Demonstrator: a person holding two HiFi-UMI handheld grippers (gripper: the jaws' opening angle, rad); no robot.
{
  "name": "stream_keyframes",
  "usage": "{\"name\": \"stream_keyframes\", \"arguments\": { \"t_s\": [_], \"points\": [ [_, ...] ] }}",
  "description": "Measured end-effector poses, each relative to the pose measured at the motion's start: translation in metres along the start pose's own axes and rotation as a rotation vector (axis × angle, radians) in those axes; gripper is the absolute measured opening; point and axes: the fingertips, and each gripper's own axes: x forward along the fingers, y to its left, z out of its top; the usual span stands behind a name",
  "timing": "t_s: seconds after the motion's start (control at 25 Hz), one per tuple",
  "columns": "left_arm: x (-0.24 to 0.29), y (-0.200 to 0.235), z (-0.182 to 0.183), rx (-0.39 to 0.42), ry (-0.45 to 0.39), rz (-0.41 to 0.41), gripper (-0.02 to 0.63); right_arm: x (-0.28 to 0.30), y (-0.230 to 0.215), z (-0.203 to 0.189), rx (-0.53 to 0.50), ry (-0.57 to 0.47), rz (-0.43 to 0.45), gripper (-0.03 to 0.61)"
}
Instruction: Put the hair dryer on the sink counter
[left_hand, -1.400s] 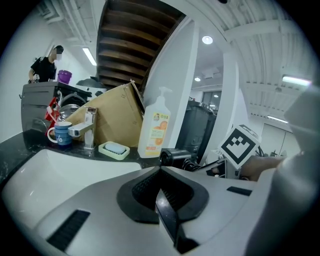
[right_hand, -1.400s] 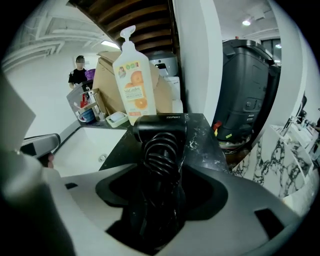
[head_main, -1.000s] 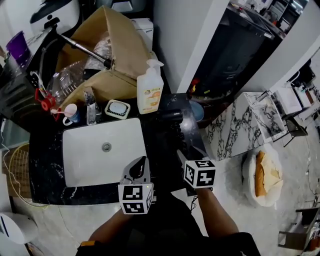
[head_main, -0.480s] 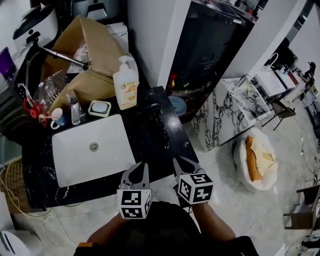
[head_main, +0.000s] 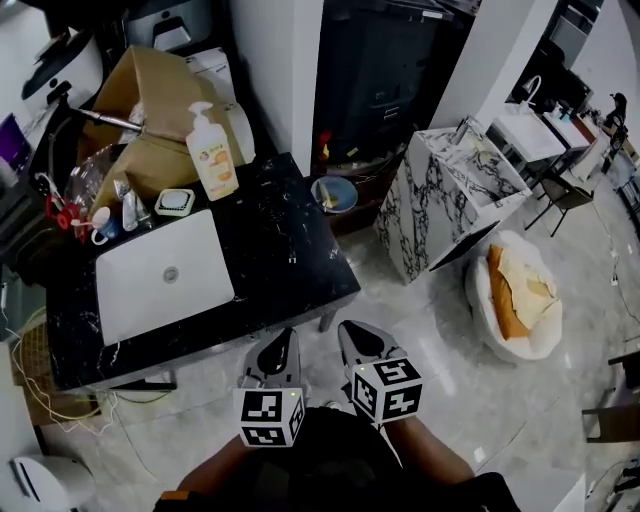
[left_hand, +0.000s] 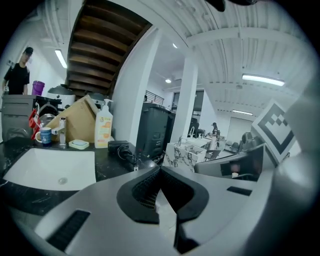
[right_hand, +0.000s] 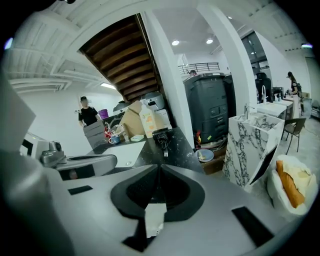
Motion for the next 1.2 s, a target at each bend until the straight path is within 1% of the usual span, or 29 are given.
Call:
{"name": "stream_keyframes", "arguments": {
  "t_s": [0.2, 0.44, 0.76, 1.2],
  "points": [
    [-0.032, -0.042, -0.017, 0.016, -0.013, 0.04, 0.006, -0.045, -0.007, -0.029, -0.019, -0.012, 0.038, 0.025],
    [-0.068, -0.067, -0.035, 0.0, -0.023, 0.098, 0.006, -0.085, -0.002, -0.057, -0.04, -0.015, 0.073, 0.018],
    [-0.093, -0.082, -0.048, 0.006, -0.038, 0.142, 0.006, -0.114, -0.001, -0.082, -0.036, -0.038, 0.095, 0.015],
    [-0.099, -0.09, -0.054, 0.006, -0.042, 0.142, 0.006, -0.121, -0.002, -0.089, -0.025, -0.045, 0.1, 0.014]
  ]
}}
